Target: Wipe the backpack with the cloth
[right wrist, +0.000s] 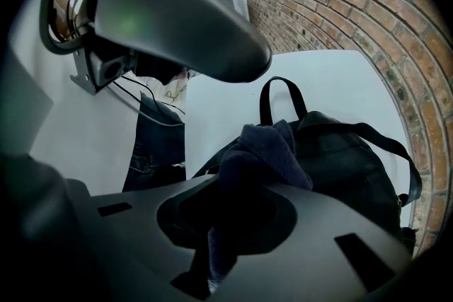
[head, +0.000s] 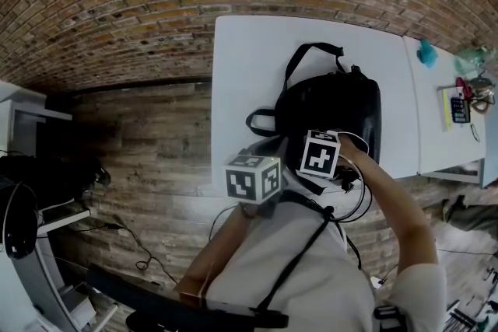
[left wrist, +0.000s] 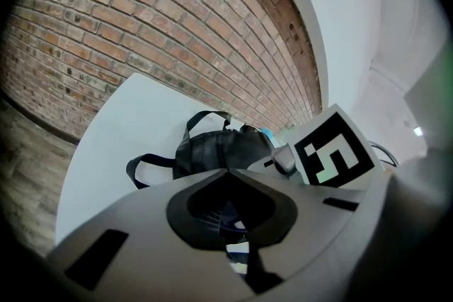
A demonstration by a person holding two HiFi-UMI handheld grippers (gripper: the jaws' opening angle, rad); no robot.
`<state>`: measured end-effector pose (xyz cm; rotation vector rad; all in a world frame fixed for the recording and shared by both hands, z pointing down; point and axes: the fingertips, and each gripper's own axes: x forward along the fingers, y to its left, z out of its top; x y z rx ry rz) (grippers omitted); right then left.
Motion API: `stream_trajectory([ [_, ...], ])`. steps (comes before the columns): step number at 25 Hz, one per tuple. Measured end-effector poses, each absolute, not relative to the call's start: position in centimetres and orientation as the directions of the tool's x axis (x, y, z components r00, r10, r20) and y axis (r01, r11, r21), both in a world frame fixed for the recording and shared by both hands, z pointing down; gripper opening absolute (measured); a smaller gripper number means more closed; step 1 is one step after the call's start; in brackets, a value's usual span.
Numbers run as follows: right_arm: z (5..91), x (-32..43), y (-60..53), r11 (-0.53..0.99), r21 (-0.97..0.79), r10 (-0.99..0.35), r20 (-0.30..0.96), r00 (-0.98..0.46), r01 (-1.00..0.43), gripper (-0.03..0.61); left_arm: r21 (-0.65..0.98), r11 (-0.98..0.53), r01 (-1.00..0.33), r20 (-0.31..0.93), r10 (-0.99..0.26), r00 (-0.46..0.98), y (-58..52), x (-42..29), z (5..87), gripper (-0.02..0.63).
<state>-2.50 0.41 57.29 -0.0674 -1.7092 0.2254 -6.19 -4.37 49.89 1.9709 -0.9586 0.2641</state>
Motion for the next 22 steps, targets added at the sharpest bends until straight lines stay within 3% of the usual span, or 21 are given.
stream_trajectory([
  [22, 57.7, -2.2, 3.1, 0.964, -0.247, 0.23, 0.961, -0.153, -0.096, 0.046, 0.635, -0.311, -0.707, 0.521, -0.502, 0.69, -3.9, -5.9, 49.9, 0.005],
])
